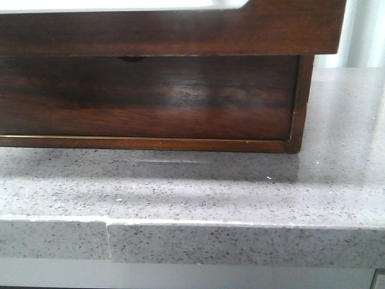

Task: Put scissors in drawer with both arms
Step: 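Push the drawer closed away from the robot with the left gripper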

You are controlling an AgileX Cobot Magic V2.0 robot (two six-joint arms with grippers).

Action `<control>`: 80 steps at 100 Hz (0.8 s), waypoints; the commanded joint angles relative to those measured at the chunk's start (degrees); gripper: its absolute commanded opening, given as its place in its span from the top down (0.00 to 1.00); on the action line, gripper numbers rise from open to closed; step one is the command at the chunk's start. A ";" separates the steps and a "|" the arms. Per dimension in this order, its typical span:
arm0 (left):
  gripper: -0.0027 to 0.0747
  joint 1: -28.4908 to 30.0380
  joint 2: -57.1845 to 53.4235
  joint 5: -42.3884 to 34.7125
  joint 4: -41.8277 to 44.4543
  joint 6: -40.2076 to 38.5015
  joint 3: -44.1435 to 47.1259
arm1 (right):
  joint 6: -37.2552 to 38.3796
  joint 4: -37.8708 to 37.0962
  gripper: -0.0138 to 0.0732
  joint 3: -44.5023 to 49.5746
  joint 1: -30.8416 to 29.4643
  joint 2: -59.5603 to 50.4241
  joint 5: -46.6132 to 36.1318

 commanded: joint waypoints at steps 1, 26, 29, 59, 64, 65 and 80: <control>0.99 -0.13 0.06 -13.59 4.36 -2.40 4.94 | 0.01 -0.97 0.89 -1.05 -0.40 0.69 -4.77; 0.99 5.08 -4.86 -21.17 11.34 -23.29 19.64 | 0.01 -0.97 0.89 -1.05 -0.40 0.69 -4.77; 0.99 5.90 -5.74 -21.05 12.08 -24.60 20.34 | 0.01 -0.97 0.89 -1.05 -0.40 0.69 -4.77; 0.99 9.04 -12.71 -14.31 16.48 -32.95 24.88 | 0.01 -0.97 0.89 -1.05 -0.40 0.69 -4.77; 0.99 9.04 -13.25 -14.06 16.48 -33.00 25.75 | 0.01 -0.97 0.89 -1.05 -0.40 0.69 -4.77; 0.99 9.04 -13.25 -14.06 16.48 -33.00 26.03 | 0.01 -0.97 0.89 -1.05 -0.40 0.69 -4.77; 0.99 9.04 -13.13 -5.76 16.48 -33.00 26.04 | 0.01 -0.97 0.89 -1.05 -0.40 0.69 -4.77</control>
